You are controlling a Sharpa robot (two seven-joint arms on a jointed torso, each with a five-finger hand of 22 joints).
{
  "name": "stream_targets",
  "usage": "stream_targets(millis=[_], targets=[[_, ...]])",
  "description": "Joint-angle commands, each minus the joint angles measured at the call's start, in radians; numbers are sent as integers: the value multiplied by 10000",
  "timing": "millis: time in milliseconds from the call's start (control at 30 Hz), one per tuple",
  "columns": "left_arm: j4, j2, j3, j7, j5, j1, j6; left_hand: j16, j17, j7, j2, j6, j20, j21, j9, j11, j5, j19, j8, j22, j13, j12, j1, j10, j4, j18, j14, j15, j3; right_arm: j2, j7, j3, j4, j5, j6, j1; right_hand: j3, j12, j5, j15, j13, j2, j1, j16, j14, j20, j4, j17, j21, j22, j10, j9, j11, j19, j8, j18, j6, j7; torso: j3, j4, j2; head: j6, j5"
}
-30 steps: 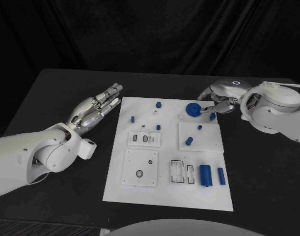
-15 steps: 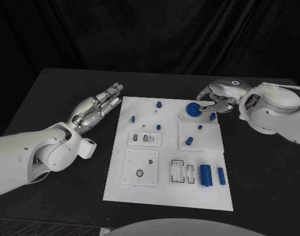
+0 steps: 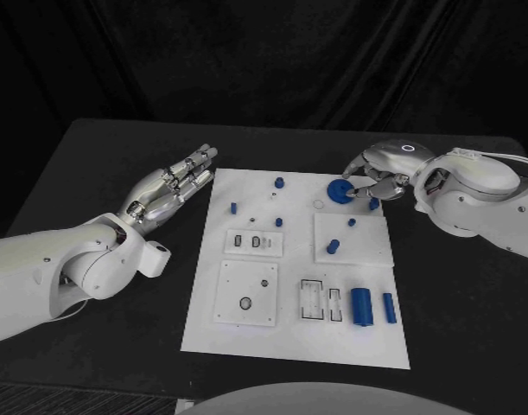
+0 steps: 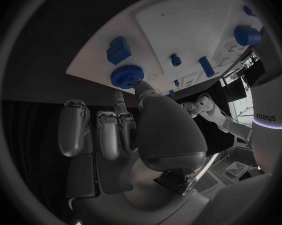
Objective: Assemble the parts on the task board
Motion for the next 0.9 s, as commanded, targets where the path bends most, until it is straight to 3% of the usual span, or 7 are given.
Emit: stream_targets(millis=[33, 300, 533, 633, 733, 767, 900], targets=[[-2, 19, 7, 2029, 52, 21, 149, -36, -17, 55, -12, 16, 85, -34, 10, 96, 62, 7, 25, -10, -15, -66, 117, 4, 19, 163, 32, 71, 63, 61, 27, 5, -66, -70, 40, -61, -32, 24, -107, -48, 2631, 3, -84, 26, 1021, 2, -52, 2631, 36, 1044, 1055, 56, -62, 46, 39, -103, 54, 18, 0, -11, -2, -27, 24], [-30, 46, 7, 2006, 52, 20, 205, -36, -17, 55, -12, 16, 85, -34, 10, 96, 62, 7, 25, -10, -15, -66, 117, 4, 19, 163, 32, 71, 63, 202, 44, 6, -218, -70, 169, -122, -49, 24, -268, -41, 2631, 4, -143, 26, 1021, 8, -45, 2631, 33, 1054, 1055, 186, -49, 54, 45, -102, 29, 34, 3, 34, 10, -24, -45], [-45, 53, 7, 1982, 52, 20, 239, -36, -17, 68, -11, 10, 99, -34, 9, 110, 65, 7, 23, -10, -15, -66, 127, 4, 13, 163, 32, 90, 80, 253, 91, 6, -251, -71, 213, -172, -14, 24, -189, -32, 2631, 24, -96, 26, 1021, 18, -120, 2631, -1, 1044, 1055, 395, -42, 40, 144, -94, 156, 36, 1, 15, 10, -33, -35], [-56, 55, 7, 1965, 52, 20, 247, -36, -17, 81, -6, 7, 113, -34, 8, 124, 66, 7, 22, -10, -15, -66, 134, 4, 9, 163, 32, 106, 97, 274, 149, 6, -272, -71, 169, -195, 22, 24, 165, -54, 2631, 34, -69, 26, 1021, 0, -226, 2631, -5, 1069, 1055, 781, -77, 46, 316, -93, 299, -7, -3, 2, -2, -44, -28], [-68, 58, 7, 1948, 52, 19, 257, -36, -17, 81, -6, 7, 113, -34, 8, 124, 66, 7, 22, -10, -15, -66, 134, 4, 9, 163, 32, 106, 97, 293, 230, 6, -298, -71, 83, -211, 77, 24, 781, -117, 2631, 65, -36, 26, 1021, -52, -383, 2631, -1, 1107, 1055, 1388, -158, 63, 691, -96, 519, -102, -3, 4, -8, -55, -18], [-70, 59, 7, 1943, 52, 19, 261, -36, -17, 84, -3, 3, 118, -34, 8, 128, 66, 7, 21, -10, -15, -66, 135, 4, 9, 163, 32, 110, 102, 297, 255, 6, -302, -71, 46, -215, 108, 24, 1215, -150, 2631, 89, -39, 26, 1021, -95, -469, 2631, -4, 1124, 1055, 1775, -215, 70, 1049, -96, 622, -151, -3, 5, -7, -57, -17], [-79, 63, 7, 1927, 52, 19, 275, -36, -17, 84, -3, 3, 118, -34, 8, 128, 66, 7, 21, -10, -15, -66, 135, 4, 9, 163, 32, 110, 102, 308, 370, 6, -314, -71, -122, -227, 205, 24, 1832, -229, 2631, 127, -91, 26, 1021, -174, -598, 2631, 47, 1202, 1055, 2576, -318, 124, 1745, -115, 558, -258, 1, 9, -5, -69, -16]])
